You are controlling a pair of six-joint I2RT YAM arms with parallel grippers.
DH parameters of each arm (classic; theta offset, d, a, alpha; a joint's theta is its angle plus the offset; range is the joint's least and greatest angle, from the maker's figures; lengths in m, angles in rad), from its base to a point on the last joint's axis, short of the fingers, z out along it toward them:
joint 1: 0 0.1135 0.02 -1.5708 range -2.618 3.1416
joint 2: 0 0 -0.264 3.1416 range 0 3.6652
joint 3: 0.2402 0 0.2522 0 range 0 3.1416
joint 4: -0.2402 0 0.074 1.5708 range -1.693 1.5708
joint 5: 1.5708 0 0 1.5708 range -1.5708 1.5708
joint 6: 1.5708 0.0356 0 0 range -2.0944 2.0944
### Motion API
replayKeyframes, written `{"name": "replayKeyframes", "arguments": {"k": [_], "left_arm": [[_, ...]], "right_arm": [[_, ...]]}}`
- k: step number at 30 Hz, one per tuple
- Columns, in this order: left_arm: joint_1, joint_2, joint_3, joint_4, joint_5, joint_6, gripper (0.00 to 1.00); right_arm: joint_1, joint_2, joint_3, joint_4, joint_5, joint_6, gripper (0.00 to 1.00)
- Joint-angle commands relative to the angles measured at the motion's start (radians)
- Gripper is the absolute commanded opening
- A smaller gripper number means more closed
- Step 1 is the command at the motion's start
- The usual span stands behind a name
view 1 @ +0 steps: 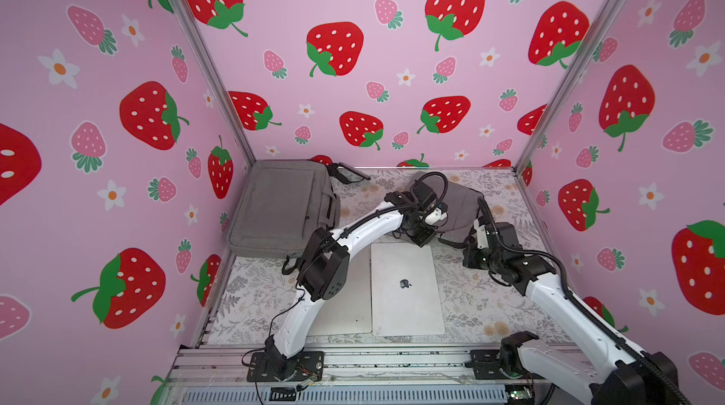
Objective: Open the zippered laptop bag and take out the laptop
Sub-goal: Unzip the zipper on the zippered laptop bag.
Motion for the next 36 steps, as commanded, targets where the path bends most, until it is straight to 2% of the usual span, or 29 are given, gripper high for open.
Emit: {"name": "replayKeyframes", "arguments": {"k": [1,7,14,21,31,36], "left_arm": [[0.082,-0.089,-0.049,-0.047,-0.114,-0.008,0.0],[0.087,-0.095,-0.046,-0.059,-0.103,0.004,0.0],[0.085,-0.12,-0.089,-0.036,-0.082,0.029,0.0],[0.076,-0.109,-0.079,-0.023,-0.048,0.048,0.0],[0.002,-0.126,-0.102,0.053,-0.048,0.095,0.46],[-0.044,-0.151,-0.133,0.122,-0.048,0.106,0.6]], "right_arm": [[-0.088,0.017,-0.003,-0.103,0.087,0.026,0.0],[-0.115,0.081,0.021,-0.063,-0.061,-0.018,0.0],[-0.186,0.146,0.039,-0.077,-0.049,-0.027,0.0],[-0.173,0.195,0.044,-0.005,-0.219,-0.086,0.0],[-0.148,0.14,0.005,0.064,-0.327,-0.114,0.0],[-0.145,0.147,0.001,0.072,-0.357,-0.12,0.0]]}}
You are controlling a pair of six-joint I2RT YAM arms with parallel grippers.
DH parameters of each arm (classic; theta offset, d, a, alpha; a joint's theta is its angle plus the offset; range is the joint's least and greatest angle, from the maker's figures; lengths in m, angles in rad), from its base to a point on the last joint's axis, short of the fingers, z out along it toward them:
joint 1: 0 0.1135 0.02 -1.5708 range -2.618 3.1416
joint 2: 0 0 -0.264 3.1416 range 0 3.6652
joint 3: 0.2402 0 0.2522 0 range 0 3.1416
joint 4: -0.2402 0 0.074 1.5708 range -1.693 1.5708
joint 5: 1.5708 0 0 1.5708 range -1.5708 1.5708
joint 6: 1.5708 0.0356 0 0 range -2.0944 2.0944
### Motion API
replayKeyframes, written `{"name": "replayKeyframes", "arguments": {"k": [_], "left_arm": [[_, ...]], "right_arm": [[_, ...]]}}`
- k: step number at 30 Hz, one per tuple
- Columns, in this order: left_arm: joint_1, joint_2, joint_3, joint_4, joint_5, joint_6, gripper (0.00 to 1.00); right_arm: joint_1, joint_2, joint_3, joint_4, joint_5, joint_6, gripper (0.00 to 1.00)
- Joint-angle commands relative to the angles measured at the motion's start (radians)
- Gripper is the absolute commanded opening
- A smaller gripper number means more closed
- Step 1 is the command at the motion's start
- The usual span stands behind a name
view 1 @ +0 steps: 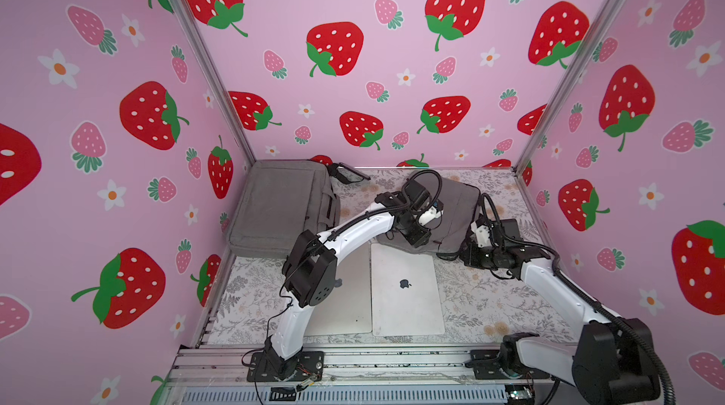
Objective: Open the zippered laptop bag and take out the laptop
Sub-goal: Unzip the zipper on the zippered laptop bag.
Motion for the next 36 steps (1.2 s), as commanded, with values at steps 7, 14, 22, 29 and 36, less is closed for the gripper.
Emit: {"name": "replayKeyframes", "arguments": {"k": [7,14,22,29,36], "left_arm": [[-0.115,-0.026,-0.088,0.178,-0.005,0.06,0.72],[-0.129,0.019,-0.104,0.276,-0.06,0.079,0.75],[-0.126,0.081,-0.098,0.3,-0.017,0.087,0.66],[-0.123,0.116,-0.08,0.292,0.024,0.085,0.51],[-0.1,0.093,-0.071,0.267,0.03,0.08,0.08]], "right_arm": [[0.001,-0.022,-0.014,0.038,-0.052,-0.038,0.0],[0.001,-0.017,-0.023,0.055,-0.067,-0.025,0.0],[0.001,-0.026,-0.034,0.06,-0.076,-0.012,0.0],[0.001,-0.029,-0.039,0.061,-0.075,-0.004,0.0],[-0.002,-0.035,-0.054,0.054,-0.038,0.0,0.0]]}}
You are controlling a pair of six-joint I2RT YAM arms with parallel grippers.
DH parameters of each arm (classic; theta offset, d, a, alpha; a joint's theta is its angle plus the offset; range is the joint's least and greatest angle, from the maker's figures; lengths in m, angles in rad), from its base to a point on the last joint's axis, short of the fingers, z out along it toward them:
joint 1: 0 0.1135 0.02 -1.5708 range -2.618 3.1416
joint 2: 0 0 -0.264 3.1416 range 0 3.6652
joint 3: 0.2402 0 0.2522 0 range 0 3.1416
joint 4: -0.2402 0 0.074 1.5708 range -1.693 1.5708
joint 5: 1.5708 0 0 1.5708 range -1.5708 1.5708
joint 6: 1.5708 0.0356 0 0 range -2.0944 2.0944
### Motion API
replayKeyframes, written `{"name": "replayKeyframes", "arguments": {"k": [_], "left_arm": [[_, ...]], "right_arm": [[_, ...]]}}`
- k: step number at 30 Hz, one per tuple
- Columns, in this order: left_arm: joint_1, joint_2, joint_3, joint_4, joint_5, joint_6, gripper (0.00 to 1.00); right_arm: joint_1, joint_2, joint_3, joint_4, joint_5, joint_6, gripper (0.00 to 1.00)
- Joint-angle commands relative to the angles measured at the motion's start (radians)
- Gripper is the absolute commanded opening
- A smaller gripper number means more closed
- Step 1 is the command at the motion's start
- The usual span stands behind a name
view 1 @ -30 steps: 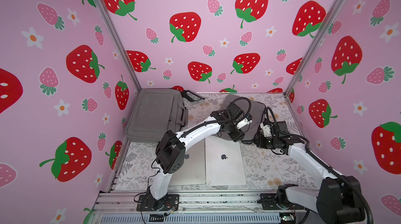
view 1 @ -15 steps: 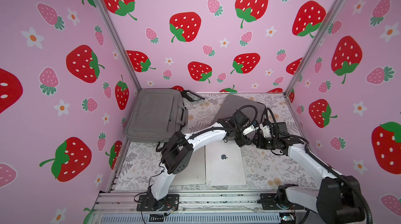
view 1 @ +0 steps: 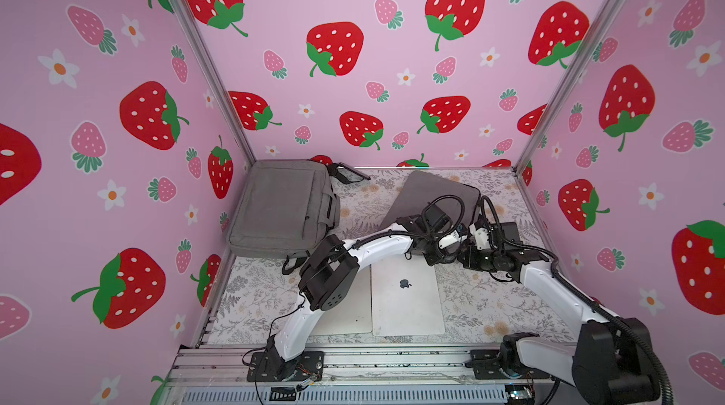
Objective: Open the zippered laptop bag and take out the laptop
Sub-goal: Unzip the zipper on the zippered laptop bag.
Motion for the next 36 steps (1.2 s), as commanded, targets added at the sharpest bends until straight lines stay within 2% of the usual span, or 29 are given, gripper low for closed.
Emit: {"name": "replayKeyframes", "arguments": {"k": [1,10,19,36], "left_arm": [[0.016,-0.012,0.032,-0.03,0.016,0.018,0.01],[0.01,-0.106,-0.04,-0.042,0.075,0.065,0.0],[-0.019,-0.169,-0.091,-0.074,0.06,0.121,0.0],[-0.017,-0.267,-0.165,-0.085,0.053,0.101,0.0]], "right_arm": [[-0.004,-0.03,-0.01,0.006,0.011,-0.001,0.0],[-0.038,0.026,-0.005,-0.002,0.11,0.027,0.0],[-0.065,0.127,0.068,-0.007,0.16,0.012,0.0],[-0.237,0.387,0.325,-0.036,0.191,-0.08,0.0]]}}
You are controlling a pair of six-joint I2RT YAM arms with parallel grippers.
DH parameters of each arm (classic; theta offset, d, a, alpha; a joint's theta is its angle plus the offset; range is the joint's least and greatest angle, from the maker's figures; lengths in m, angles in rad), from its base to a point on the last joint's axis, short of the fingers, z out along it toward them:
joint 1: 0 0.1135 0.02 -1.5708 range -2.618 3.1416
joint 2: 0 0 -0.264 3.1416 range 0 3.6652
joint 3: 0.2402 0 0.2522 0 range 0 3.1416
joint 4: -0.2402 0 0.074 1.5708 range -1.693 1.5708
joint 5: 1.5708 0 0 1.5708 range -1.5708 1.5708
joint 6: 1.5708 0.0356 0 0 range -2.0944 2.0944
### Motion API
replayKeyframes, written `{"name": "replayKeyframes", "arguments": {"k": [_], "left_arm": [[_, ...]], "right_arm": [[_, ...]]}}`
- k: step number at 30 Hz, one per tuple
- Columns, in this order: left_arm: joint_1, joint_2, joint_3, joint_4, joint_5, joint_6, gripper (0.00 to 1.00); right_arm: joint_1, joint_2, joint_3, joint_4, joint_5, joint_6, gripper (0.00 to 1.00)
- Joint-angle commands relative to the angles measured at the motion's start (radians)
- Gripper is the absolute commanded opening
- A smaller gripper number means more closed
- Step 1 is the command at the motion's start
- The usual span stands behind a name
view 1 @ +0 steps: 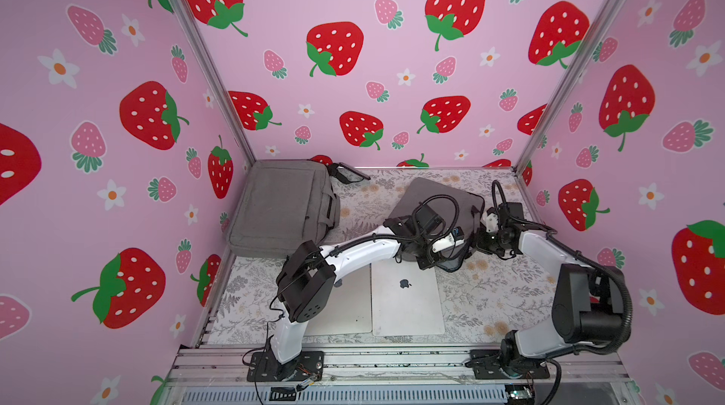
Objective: Open the zippered laptop bag and take out the laptop
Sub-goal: Unzip the zipper on the zippered laptop bag.
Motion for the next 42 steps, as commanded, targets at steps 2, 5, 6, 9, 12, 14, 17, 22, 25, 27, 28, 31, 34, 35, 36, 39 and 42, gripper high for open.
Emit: {"name": "replayKeyframes", "arguments": {"k": [2,5,6,9,12,14,17,22,25,27,28,31,34,35,36,39,42], "left_arm": [[0.002,-0.064,-0.013,-0.065,0.029,0.011,0.0],[0.005,-0.079,-0.029,-0.059,0.033,0.007,0.0],[0.006,-0.082,-0.034,-0.055,0.037,0.005,0.0],[0.01,-0.088,-0.042,-0.056,0.048,-0.003,0.0],[0.016,-0.095,-0.051,-0.058,0.055,-0.01,0.0],[0.021,-0.105,-0.064,-0.052,0.063,-0.017,0.0],[0.03,-0.124,-0.087,-0.03,0.085,-0.033,0.0],[0.043,-0.144,-0.104,-0.015,0.114,-0.054,0.0],[0.055,-0.148,-0.112,-0.007,0.135,-0.067,0.0],[0.064,-0.151,-0.117,0.007,0.148,-0.085,0.0],[0.067,-0.151,-0.119,0.014,0.155,-0.091,0.0],[0.073,-0.143,-0.12,0.042,0.182,-0.122,0.0],[0.075,-0.127,-0.119,0.081,0.2,-0.164,0.0],[0.076,-0.119,-0.115,0.091,0.209,-0.176,0.0],[0.077,-0.11,-0.11,0.105,0.217,-0.192,0.0],[0.075,-0.083,-0.089,0.127,0.23,-0.228,0.0],[0.079,-0.062,-0.07,0.149,0.23,-0.261,0.0]], "right_arm": [[-0.074,0.065,0.093,0.013,0.107,-0.046,0.0],[-0.104,0.121,0.15,0.009,0.11,-0.063,0.0],[-0.115,0.145,0.173,0.007,0.105,-0.068,0.0],[-0.143,0.207,0.235,0.006,0.089,-0.075,0.0],[-0.164,0.248,0.296,0.003,0.086,-0.076,0.0],[-0.174,0.275,0.336,-0.003,0.086,-0.077,0.0],[-0.182,0.316,0.393,-0.013,0.082,-0.085,0.0],[-0.189,0.383,0.466,-0.019,0.074,-0.098,0.0],[-0.191,0.409,0.491,-0.014,0.054,-0.11,0.0],[-0.191,0.409,0.486,0.009,0.046,-0.116,0.0],[-0.191,0.407,0.484,0.025,0.044,-0.119,0.0],[-0.19,0.407,0.49,0.041,0.036,-0.13,0.07],[-0.19,0.386,0.475,0.076,0.031,-0.123,0.16],[-0.19,0.378,0.469,0.081,0.03,-0.12,0.18],[-0.19,0.368,0.464,0.081,0.03,-0.118,0.21],[-0.187,0.323,0.437,0.073,0.027,-0.118,0.32],[-0.187,0.24,0.376,0.068,0.045,-0.099,0.36]]}}
